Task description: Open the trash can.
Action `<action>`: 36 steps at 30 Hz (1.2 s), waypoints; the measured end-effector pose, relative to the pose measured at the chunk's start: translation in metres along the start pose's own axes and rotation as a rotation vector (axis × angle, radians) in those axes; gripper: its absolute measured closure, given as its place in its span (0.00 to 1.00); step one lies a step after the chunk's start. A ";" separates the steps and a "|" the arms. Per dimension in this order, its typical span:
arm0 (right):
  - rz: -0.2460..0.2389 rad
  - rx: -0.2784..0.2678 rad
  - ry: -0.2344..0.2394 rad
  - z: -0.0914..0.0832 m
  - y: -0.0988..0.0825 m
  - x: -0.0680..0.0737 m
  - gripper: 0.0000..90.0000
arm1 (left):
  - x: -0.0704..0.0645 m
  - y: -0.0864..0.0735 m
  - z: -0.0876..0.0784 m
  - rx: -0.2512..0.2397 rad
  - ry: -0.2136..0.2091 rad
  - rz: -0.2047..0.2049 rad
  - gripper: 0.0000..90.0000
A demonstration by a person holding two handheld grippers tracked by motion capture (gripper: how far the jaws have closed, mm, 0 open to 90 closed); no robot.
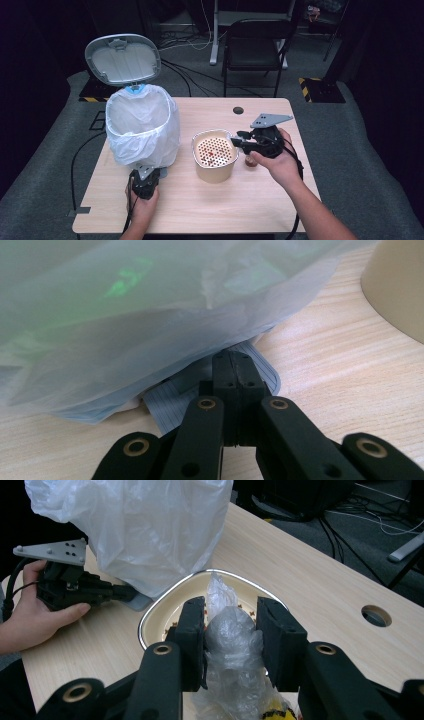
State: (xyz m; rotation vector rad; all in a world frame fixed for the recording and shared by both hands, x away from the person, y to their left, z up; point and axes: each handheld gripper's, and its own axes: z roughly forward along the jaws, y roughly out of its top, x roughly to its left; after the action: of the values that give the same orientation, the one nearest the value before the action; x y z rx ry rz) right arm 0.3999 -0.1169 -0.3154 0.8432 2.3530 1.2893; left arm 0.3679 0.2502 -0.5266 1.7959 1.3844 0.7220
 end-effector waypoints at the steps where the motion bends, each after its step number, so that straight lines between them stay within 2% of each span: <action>1: 0.008 0.000 0.002 0.001 0.002 0.001 0.72 | -0.001 0.000 0.001 -0.018 0.005 -0.016 1.00; 3: -0.002 -0.010 0.005 0.003 0.007 0.002 0.72 | -0.001 0.000 0.001 -0.008 0.003 -0.009 1.00; 4: -0.010 -0.006 0.010 0.005 0.009 0.002 0.72 | -0.001 0.000 0.001 -0.018 0.003 -0.021 1.00; 5: -0.015 -0.008 0.011 0.006 0.010 0.002 0.72 | 0.000 0.000 0.001 -0.010 0.000 -0.002 1.00; 6: -0.003 -0.007 0.011 0.007 0.012 0.003 0.72 | 0.000 0.000 0.000 0.000 -0.001 -0.003 1.00; 8: -0.014 -0.011 0.014 0.011 0.016 0.003 0.72 | -0.001 0.000 0.001 -0.009 0.003 -0.011 1.00; 11: 0.000 -0.013 0.028 0.015 0.022 0.003 0.72 | 0.000 0.000 0.000 -0.006 0.000 -0.001 1.00; 15: -0.023 -0.017 0.029 0.021 0.029 0.004 0.72 | 0.000 0.000 0.000 -0.003 0.002 -0.002 1.00; 18: -0.024 -0.016 0.035 0.025 0.036 0.006 0.72 | -0.001 0.000 0.001 -0.018 -0.001 -0.012 1.00; 21: -0.036 -0.027 0.044 0.029 0.043 0.009 0.72 | 0.000 0.000 0.000 0.001 0.000 0.002 1.00; 23: -0.041 -0.034 0.050 0.032 0.047 0.011 0.72 | -0.001 0.000 0.001 -0.019 -0.003 -0.011 1.00; 25: -0.053 -0.037 0.056 0.036 0.051 0.012 0.72 | 0.000 0.000 0.000 0.001 0.000 0.006 1.00; 27: -0.057 -0.037 0.062 0.039 0.055 0.015 0.72 | -0.001 0.000 0.001 -0.019 -0.003 -0.020 1.00; 28: -0.060 -0.036 0.067 0.040 0.058 0.016 0.72 | 0.000 0.000 0.000 0.000 -0.003 0.000 1.00; 33: -0.079 -0.045 0.091 0.048 0.071 0.019 0.72 | 0.000 0.000 0.000 -0.006 0.001 0.005 1.00; 35: -0.081 -0.053 0.098 0.050 0.077 0.021 0.72 | -0.001 0.000 0.001 -0.009 0.000 -0.012 1.00; 36: -0.083 -0.055 0.101 0.051 0.079 0.021 0.72 | 0.000 0.000 0.000 -0.006 0.004 -0.001 1.00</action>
State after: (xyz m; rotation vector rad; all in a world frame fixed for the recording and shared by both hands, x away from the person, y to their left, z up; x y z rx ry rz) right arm 0.4381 -0.0370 -0.2762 0.6713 2.3904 1.3856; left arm 0.3681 0.2499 -0.5271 1.7903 1.3842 0.7282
